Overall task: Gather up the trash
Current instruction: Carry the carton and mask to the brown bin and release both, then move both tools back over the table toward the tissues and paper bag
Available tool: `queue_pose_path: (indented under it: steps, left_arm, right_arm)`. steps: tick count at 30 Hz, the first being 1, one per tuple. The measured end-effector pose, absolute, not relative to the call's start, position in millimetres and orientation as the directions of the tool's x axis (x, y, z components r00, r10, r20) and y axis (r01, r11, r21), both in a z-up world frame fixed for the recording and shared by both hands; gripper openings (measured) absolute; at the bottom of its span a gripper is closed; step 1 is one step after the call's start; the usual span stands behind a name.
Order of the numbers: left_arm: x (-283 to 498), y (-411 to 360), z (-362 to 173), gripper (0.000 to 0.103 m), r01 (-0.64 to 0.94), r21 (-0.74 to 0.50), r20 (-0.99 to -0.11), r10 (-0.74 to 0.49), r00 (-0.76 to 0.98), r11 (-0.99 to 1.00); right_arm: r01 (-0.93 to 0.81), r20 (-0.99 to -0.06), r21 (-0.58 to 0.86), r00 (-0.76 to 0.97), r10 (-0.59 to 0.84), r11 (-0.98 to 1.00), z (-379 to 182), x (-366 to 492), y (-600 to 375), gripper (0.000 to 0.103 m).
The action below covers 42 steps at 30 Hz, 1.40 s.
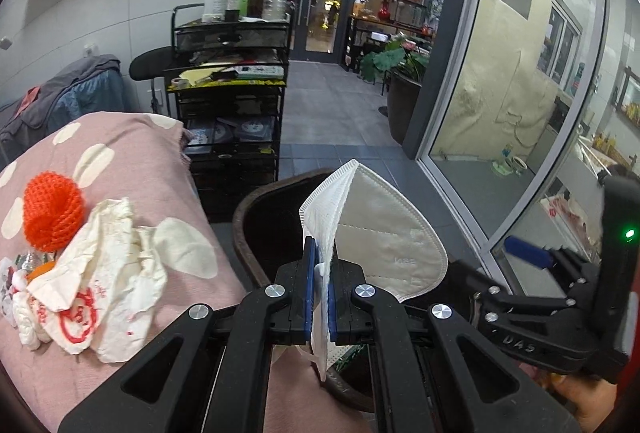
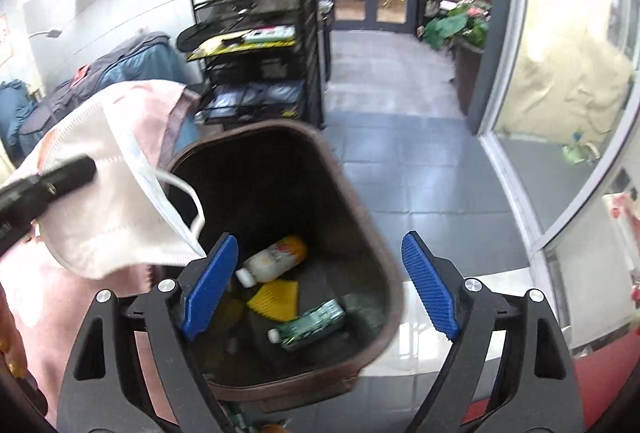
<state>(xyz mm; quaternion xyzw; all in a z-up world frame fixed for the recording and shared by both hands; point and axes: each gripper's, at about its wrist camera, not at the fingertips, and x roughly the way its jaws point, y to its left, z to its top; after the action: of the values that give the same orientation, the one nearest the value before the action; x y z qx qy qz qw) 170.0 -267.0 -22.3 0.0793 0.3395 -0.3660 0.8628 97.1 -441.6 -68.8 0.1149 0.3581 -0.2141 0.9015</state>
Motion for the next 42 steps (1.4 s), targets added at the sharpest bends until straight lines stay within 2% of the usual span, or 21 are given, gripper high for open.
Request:
queue_pose_path:
  steps: [5, 7, 12, 14, 16, 17, 18, 25, 32, 37, 42]
  left_arm:
    - [170, -284, -35, 0.005, 0.697, -0.085, -0.674, -0.557, 0.486, 0.712]
    - [172, -290, -40, 0.005, 0.700, -0.072, -0.688, -0.544, 0.480, 0.710]
    - [172, -302, -53, 0.006, 0.716, -0.057, -0.727, -0.520, 0.448, 0.696]
    - [170, -307, -57, 0.009, 0.730, -0.037, -0.737, -0.511, 0.441, 0.683]
    - [168, -309, -59, 0.031, 0.733, -0.019, -0.739, -0.503, 0.448, 0.680]
    - [168, -308, -60, 0.057, 0.730, -0.019, -0.735, -0.504, 0.453, 0.683]
    - [167, -307, -60, 0.072, 0.726, -0.022, -0.727, -0.509, 0.461, 0.688]
    - [161, -302, -61, 0.084, 0.726, 0.021, -0.713, -0.498, 0.493, 0.687]
    - [145, -278, -45, 0.092, 0.721, -0.005, -0.664, -0.541, 0.516, 0.693]
    - [131, -252, -30, 0.094, 0.701, 0.018, -0.615, -0.545, 0.570, 0.713]
    - [117, -217, -12, 0.097, 0.650, 0.022, -0.542, -0.537, 0.647, 0.760]
  right_arm:
    - [0.515, -0.686, 0.023, 0.632, -0.361, 0.857, -62, 90, -454, 0.084]
    - [0.533, -0.684, 0.024, 0.626, -0.375, 0.846, -61, 86, -459, 0.089]
    - [0.551, -0.682, 0.045, 0.626, -0.378, 0.833, -61, 80, -469, 0.089]
    - [0.553, -0.682, 0.068, 0.633, -0.366, 0.831, -60, 77, -472, 0.089]
    - [0.555, -0.684, 0.082, 0.635, -0.359, 0.828, -62, 79, -473, 0.090]
    - [0.556, -0.686, 0.086, 0.635, -0.356, 0.827, -62, 79, -474, 0.090]
    - [0.556, -0.686, 0.091, 0.637, -0.353, 0.826, -62, 79, -474, 0.090]
    - [0.549, -0.673, 0.150, 0.666, -0.322, 0.822, -62, 77, -478, 0.090]
    - [0.503, -0.638, 0.208, 0.720, -0.274, 0.839, -59, 78, -473, 0.090]
    - [0.441, -0.572, 0.265, 0.788, -0.228, 0.858, -49, 79, -461, 0.090]
    - [0.396, -0.495, 0.250, 0.836, -0.235, 0.883, -37, 84, -435, 0.090]
